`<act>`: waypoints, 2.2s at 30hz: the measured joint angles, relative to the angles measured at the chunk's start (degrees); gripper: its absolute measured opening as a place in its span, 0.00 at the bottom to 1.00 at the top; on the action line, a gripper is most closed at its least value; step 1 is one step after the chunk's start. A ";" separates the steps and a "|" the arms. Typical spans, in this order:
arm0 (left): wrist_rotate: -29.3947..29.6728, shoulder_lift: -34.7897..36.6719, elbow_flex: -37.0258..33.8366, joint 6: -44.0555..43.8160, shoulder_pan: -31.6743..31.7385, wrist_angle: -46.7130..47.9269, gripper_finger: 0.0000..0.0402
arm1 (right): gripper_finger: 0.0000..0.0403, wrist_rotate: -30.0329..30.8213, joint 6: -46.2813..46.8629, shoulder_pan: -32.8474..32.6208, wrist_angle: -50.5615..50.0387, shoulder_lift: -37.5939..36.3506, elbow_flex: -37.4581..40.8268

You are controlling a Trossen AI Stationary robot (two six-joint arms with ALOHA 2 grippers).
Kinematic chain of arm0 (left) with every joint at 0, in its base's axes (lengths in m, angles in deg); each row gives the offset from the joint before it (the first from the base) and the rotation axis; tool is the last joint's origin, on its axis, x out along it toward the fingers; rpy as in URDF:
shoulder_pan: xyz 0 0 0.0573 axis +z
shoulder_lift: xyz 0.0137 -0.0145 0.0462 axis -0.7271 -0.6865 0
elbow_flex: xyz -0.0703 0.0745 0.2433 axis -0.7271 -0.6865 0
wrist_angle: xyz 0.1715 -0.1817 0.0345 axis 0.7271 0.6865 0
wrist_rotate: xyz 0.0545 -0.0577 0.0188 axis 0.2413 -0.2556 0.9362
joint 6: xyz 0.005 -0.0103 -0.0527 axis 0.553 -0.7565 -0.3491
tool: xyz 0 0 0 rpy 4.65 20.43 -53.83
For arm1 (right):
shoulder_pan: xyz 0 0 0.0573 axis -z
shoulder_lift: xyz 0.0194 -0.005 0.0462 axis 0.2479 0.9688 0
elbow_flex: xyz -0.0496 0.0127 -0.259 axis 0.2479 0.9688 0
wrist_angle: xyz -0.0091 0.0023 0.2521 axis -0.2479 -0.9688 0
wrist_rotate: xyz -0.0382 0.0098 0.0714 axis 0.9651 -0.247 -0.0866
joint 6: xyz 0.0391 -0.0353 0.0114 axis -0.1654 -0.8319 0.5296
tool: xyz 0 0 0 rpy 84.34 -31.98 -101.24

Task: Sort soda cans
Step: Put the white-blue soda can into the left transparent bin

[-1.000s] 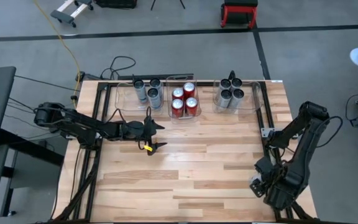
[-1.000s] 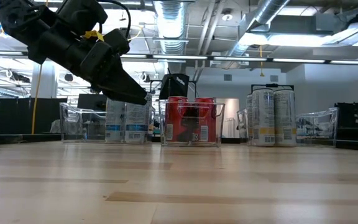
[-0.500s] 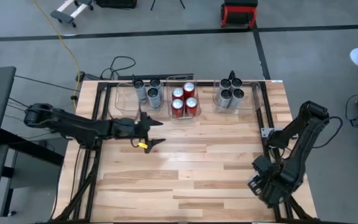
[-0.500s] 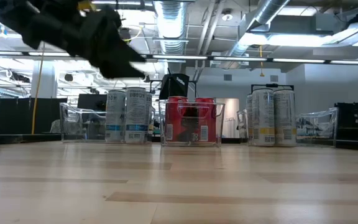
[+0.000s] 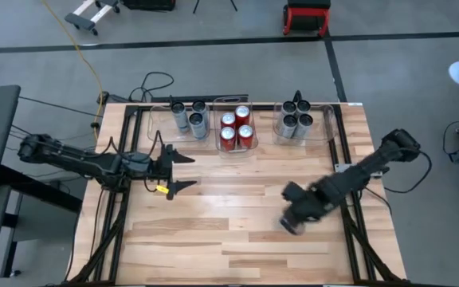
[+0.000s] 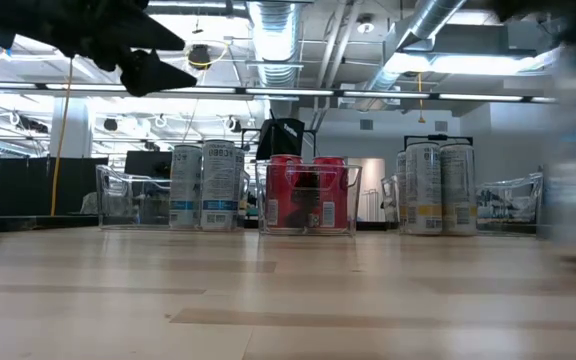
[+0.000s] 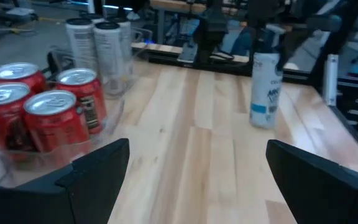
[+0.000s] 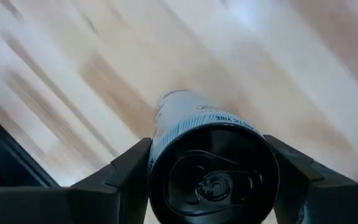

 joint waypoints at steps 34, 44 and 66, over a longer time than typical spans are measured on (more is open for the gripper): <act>3.69 -2.72 0.00 -5.04 -8.32 2.76 0.93 | 0.63 -2.48 -68.55 23.03 -9.28 46.93 -62.33; 3.91 -4.00 0.02 -6.17 -8.63 4.87 0.93 | 0.77 -2.57 -70.96 22.64 -9.17 46.56 -64.08; 3.41 -20.43 0.04 4.59 -8.39 -16.96 0.93 | 0.87 1.19 -66.66 21.99 -12.24 43.63 -66.67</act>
